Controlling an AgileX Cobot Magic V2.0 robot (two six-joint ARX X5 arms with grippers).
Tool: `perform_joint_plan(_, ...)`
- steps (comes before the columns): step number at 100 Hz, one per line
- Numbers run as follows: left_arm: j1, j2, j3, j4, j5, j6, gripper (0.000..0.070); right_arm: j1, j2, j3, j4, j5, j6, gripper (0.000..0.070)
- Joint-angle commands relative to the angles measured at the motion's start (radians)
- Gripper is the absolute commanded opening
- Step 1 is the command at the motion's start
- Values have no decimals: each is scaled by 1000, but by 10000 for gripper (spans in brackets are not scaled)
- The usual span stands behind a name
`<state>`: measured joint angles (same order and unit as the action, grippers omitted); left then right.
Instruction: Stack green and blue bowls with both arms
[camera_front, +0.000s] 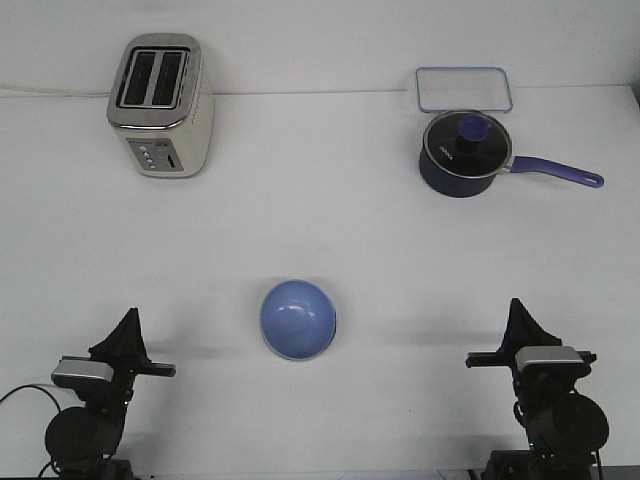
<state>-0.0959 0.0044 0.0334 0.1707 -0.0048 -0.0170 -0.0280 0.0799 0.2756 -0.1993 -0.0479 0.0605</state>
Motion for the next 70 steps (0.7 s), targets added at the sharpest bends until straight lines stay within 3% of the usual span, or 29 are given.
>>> perform_joint_plan(1,0,-1,-19,10,-3,-2,11,-6,-35,-39,40,3,3,0)
perform_joint_plan(50,0,-1,-19,10,-3,-2,11,-14,-79,-259,339,3,3,0)
perform_joint_plan(70,0,-1,-19,10,-3,-2,11,-13,-79,-263,329,3,3,0)
